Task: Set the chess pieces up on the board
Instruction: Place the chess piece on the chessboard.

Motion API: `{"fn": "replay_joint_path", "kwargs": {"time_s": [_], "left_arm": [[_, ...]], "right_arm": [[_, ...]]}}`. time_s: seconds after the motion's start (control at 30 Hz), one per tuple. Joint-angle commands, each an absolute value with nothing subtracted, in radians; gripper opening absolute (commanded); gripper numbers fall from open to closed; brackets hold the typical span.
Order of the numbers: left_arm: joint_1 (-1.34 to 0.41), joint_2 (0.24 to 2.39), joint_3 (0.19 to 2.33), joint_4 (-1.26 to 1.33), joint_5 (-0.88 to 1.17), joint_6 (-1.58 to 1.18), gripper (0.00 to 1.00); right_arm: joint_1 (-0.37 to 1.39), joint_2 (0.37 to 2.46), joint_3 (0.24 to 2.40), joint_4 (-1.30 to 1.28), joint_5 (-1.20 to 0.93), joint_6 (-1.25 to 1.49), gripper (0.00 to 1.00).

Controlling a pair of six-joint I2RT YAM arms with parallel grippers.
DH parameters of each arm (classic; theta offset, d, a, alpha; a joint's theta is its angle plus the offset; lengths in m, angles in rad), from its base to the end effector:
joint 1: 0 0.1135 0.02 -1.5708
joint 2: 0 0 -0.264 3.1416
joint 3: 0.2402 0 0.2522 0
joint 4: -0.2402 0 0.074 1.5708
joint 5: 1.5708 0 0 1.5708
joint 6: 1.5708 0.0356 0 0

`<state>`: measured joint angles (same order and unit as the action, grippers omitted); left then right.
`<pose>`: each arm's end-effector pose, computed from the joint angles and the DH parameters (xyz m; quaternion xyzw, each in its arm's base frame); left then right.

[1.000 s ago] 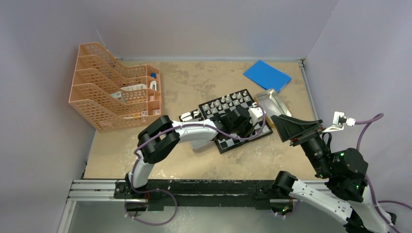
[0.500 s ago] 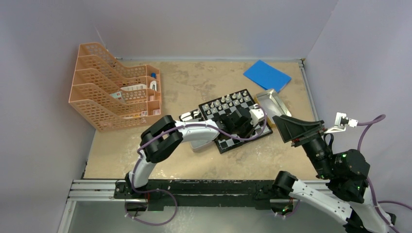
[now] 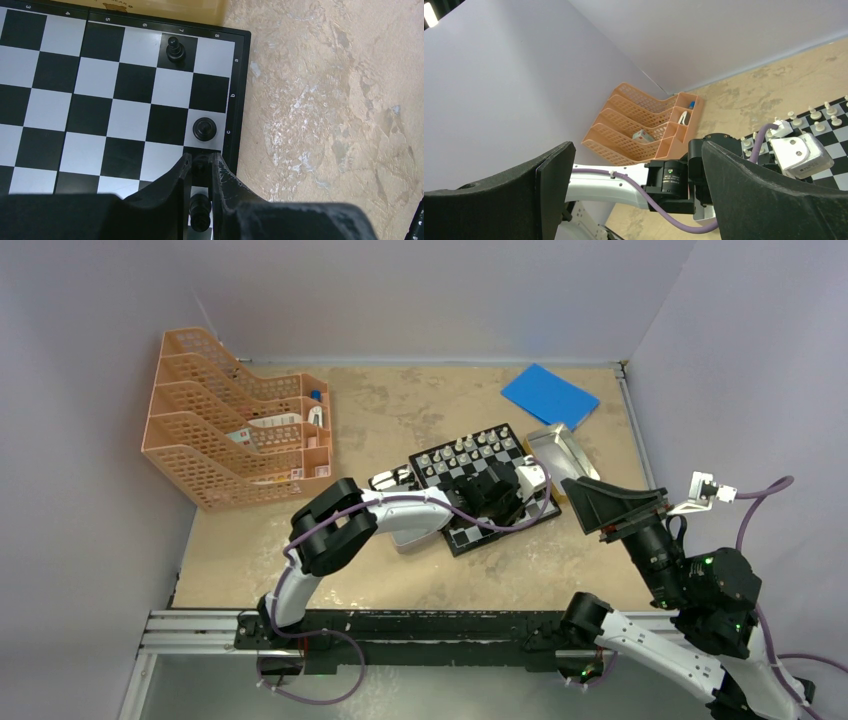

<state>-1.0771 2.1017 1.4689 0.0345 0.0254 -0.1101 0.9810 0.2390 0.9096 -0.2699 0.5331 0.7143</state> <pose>0.2254 -0.4207 0.1829 0.4162 0.7799 -0.2707 0.3811 0.0231 0.0020 0.4161 0.1468 0.5572 0.5067 0.6413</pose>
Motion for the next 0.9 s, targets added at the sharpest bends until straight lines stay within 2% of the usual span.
{"fn": "replay_joint_path", "kwargs": {"time_s": [0.0, 0.2, 0.47, 0.87], "left_arm": [[-1.085, 2.101, 1.511, 0.038, 0.003, -0.085, 0.15], [-1.086, 2.097, 1.509, 0.035, 0.002, -0.081, 0.14], [-1.089, 2.096, 1.508, 0.031, 0.002, -0.077, 0.18], [-1.093, 2.031, 1.551, 0.002, 0.056, -0.112, 0.36]], "right_arm": [[0.992, 0.218, 0.913, -0.211, 0.548, 0.706, 0.99], [0.992, 0.229, 0.914, -0.209, 0.542, 0.703, 0.99], [0.992, 0.229, 0.910, -0.207, 0.542, 0.705, 0.99], [0.992, 0.245, 0.902, -0.204, 0.533, 0.703, 0.99]]}}
